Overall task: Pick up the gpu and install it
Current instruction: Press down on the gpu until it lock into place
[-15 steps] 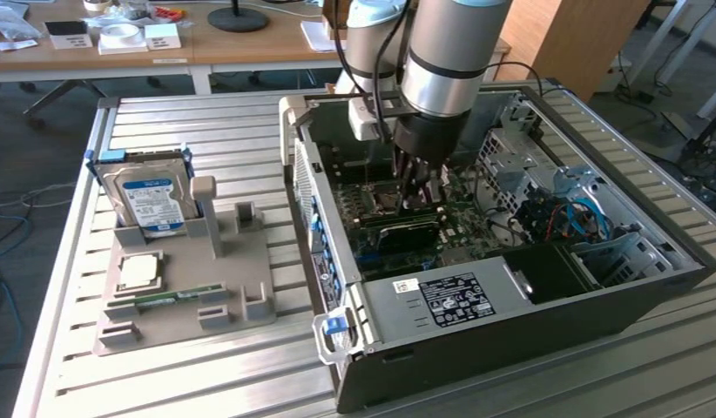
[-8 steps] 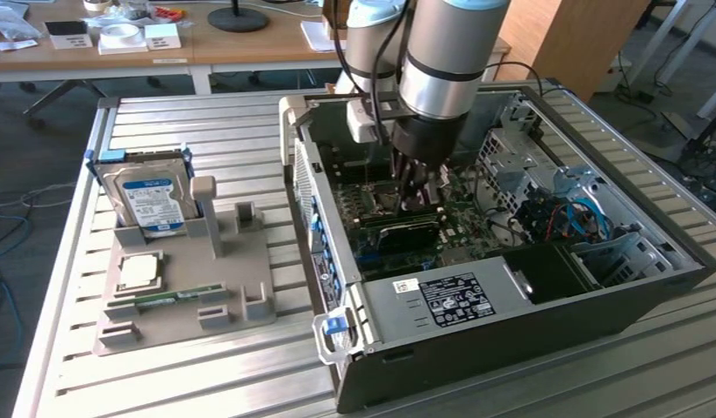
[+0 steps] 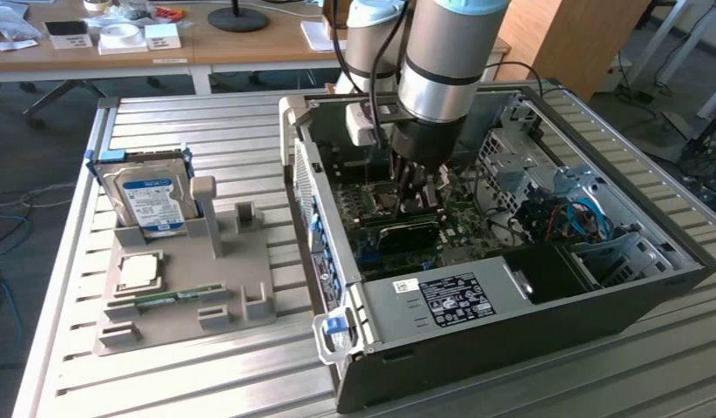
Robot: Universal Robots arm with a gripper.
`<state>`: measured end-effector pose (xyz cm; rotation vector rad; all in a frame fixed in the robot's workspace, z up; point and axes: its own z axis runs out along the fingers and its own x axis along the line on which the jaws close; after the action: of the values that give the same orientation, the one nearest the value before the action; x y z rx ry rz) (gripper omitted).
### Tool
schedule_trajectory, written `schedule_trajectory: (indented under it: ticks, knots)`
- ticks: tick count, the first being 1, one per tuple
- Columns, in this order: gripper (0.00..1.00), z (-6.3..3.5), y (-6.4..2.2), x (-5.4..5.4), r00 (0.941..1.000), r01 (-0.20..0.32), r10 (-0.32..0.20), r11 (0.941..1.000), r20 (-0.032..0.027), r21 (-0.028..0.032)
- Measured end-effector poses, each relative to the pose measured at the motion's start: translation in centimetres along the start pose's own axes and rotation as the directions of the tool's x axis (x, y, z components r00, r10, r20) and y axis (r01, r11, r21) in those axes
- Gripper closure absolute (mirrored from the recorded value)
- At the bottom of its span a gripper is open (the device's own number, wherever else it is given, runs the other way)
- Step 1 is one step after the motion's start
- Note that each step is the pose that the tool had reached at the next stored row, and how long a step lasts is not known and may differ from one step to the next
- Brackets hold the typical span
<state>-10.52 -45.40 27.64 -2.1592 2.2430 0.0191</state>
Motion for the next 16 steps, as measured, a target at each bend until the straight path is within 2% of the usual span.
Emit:
schedule_trajectory:
  ticks: [16]
  knots:
    - [0.89, 0.37, -0.15, 0.15, 1.0, 0.0, 0.0, 1.0, -0.0001, 0.0]
